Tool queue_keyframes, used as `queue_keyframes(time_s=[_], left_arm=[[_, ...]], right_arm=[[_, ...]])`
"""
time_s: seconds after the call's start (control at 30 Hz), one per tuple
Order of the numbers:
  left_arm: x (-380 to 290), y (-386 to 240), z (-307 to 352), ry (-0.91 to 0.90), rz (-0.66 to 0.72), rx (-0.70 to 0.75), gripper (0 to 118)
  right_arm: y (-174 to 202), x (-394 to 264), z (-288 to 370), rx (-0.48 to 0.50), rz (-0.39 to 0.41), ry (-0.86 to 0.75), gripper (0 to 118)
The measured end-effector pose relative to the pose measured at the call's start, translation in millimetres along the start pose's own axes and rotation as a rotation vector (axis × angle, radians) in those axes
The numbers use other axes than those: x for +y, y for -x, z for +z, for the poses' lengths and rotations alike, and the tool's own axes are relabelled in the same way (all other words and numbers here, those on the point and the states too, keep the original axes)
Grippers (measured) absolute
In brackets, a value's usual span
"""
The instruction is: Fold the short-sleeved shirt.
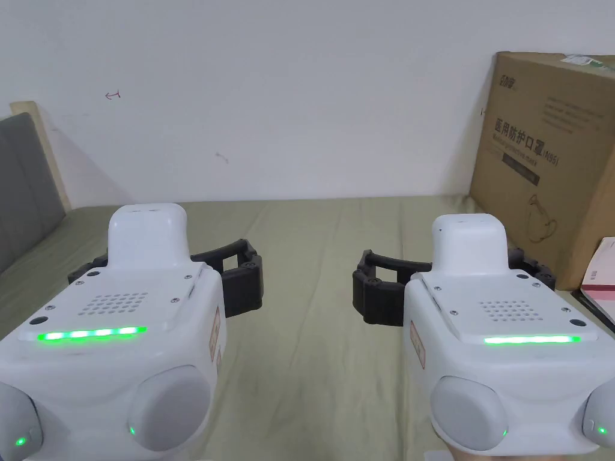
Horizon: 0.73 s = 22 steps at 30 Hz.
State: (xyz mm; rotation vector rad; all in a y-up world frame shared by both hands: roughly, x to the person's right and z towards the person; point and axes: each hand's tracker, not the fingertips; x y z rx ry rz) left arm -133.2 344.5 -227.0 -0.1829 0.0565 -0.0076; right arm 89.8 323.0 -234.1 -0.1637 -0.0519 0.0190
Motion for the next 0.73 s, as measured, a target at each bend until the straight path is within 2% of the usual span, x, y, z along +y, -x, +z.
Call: queue_keyframes(time_s=[0.33, 0.5, 0.67, 0.73], left_arm=[[-2.2, -8.9, 1.2, 0.029, -0.075, -0.031, 100], [-4.5, -1.4, 11.6, -0.060, -0.006, -0.143, 100], [-2.0, -8.3, 9.1, -0.056, -0.097, -0.012, 101], [-4.1, -9.7, 7.6, -0.059, -0.094, -0.011, 101]], right_arm=[[0.4, -1.1, 0.7, 0.002, 0.005, 0.002, 118], [-0.1, -0.4, 0.7, -0.002, 0.010, 0.004, 118], [-1.7, -0.7, 0.4, -0.010, 0.012, 0.004, 118], [-2.2, -1.1, 0.5, -0.010, 0.008, 0.003, 118]])
